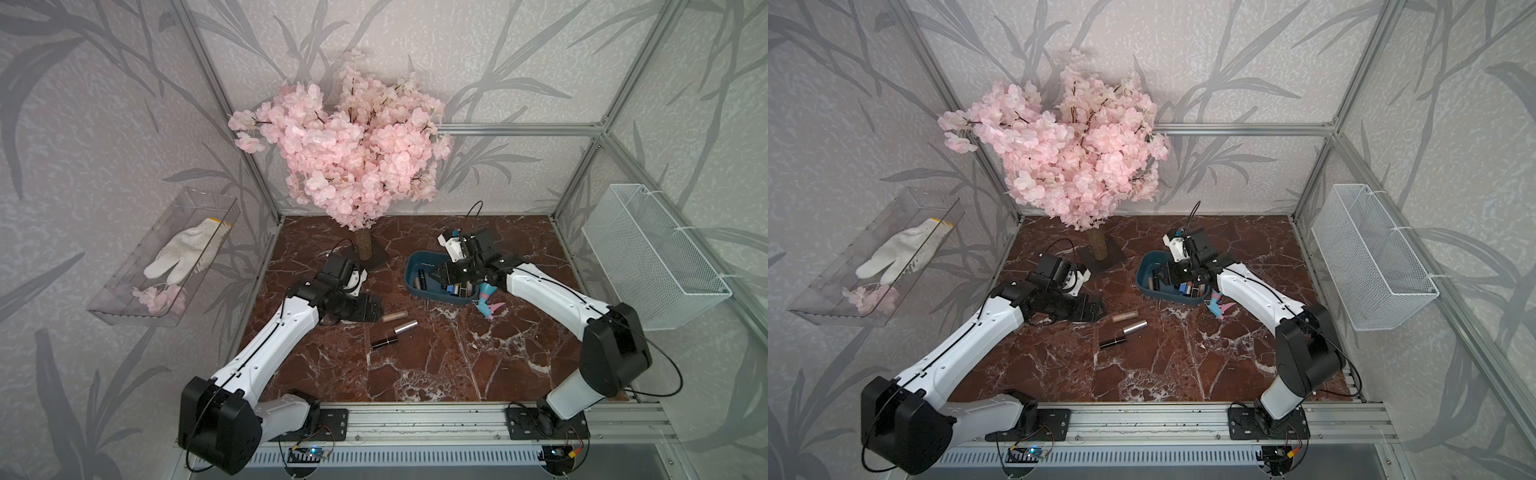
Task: Put the lipstick into the storage box
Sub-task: Pick up the lipstick at the center of the board.
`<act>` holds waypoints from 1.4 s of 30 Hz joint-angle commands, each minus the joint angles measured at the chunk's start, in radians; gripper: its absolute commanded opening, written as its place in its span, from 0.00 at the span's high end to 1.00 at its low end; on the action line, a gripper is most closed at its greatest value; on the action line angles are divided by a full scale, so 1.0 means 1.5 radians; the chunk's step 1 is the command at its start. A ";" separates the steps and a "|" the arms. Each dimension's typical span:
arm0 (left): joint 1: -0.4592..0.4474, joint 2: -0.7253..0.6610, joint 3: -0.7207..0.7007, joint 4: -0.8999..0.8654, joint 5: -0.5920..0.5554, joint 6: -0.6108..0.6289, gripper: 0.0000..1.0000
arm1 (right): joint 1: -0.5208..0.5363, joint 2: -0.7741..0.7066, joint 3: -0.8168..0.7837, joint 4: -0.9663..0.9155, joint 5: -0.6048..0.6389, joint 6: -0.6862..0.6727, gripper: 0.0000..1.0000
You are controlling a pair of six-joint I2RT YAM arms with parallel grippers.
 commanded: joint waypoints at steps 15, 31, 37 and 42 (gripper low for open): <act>-0.094 0.097 0.046 -0.034 -0.107 0.415 0.02 | -0.017 -0.339 -0.242 0.078 -0.039 -0.058 0.53; -0.093 0.293 0.081 0.078 -0.186 0.604 0.17 | -0.013 -0.360 -0.226 -0.105 -0.198 -0.194 0.45; -0.088 0.349 0.124 0.087 -0.163 0.596 0.22 | -0.012 -0.348 -0.229 -0.085 -0.194 -0.179 0.45; -0.090 0.389 0.153 0.082 -0.148 0.588 0.29 | -0.012 -0.347 -0.225 -0.081 -0.180 -0.177 0.45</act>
